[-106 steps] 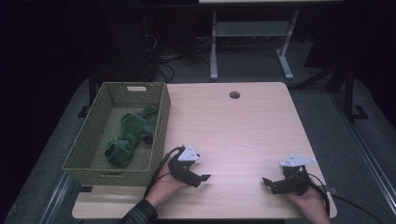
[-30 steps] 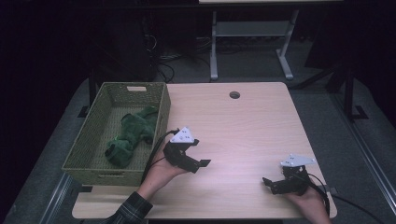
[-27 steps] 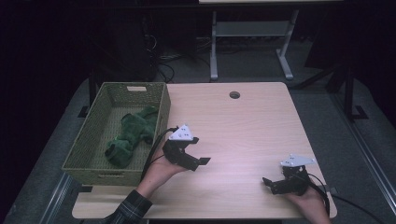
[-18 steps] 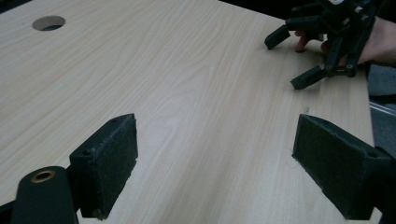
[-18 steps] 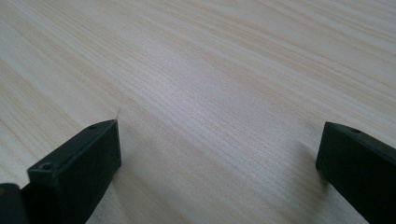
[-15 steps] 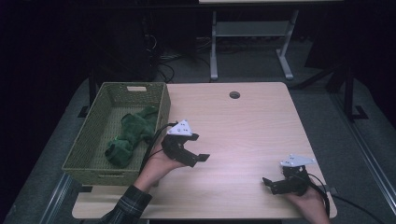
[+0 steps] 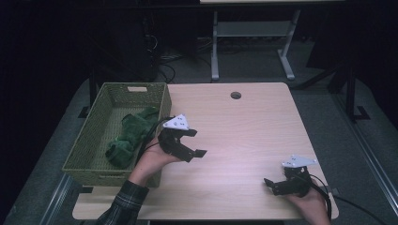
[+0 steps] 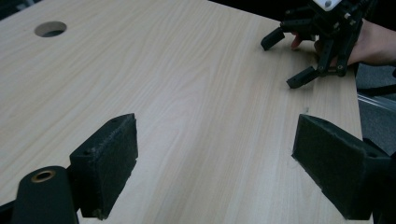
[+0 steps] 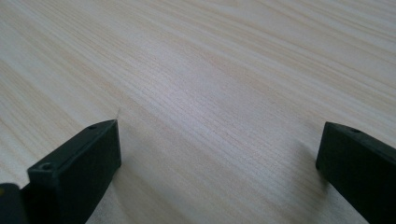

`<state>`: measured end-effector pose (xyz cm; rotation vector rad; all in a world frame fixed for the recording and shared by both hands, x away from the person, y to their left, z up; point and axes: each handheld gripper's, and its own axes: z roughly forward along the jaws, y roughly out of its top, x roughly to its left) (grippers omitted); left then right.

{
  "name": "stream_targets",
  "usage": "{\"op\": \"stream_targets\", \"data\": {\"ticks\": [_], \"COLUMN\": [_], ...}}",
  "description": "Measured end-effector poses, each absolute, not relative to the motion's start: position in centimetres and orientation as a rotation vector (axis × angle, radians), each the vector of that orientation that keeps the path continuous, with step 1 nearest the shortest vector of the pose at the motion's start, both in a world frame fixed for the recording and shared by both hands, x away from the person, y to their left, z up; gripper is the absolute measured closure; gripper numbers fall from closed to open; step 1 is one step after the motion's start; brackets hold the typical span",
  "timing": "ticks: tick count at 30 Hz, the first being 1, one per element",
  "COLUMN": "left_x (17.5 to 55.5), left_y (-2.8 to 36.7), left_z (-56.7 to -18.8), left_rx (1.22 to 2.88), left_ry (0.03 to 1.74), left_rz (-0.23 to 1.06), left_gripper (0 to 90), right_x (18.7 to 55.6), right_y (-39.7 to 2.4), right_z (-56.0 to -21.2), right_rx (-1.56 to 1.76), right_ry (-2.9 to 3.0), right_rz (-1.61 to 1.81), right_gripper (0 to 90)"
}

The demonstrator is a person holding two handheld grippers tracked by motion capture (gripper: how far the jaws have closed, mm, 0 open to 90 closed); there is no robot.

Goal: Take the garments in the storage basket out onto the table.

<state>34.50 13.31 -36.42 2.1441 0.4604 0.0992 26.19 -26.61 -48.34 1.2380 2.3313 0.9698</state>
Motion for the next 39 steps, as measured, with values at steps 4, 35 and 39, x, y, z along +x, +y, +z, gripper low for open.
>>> {"op": "stream_targets", "data": {"ticks": [4, 35, 39], "left_x": [34.5, 35.4, 35.5], "left_y": [14.0, 20.9, 21.5], "left_z": [-35.8, -33.4, -33.3], "left_rx": [2.144, 2.104, 2.104], "left_ry": [0.457, 0.61, 0.629], "left_rz": [0.115, 0.297, 0.306], "left_gripper": [13.6, 13.7, 13.9], "right_x": [26.2, 26.2, 26.2], "right_y": [-26.6, -26.5, -26.6], "right_z": [-48.3, -48.3, -48.3], "right_rx": [1.24, 1.247, 1.247], "right_ry": [2.33, 2.328, 2.328], "right_rz": [0.97, 0.969, 0.97], "right_gripper": [0.0, 0.0, 0.0]}}
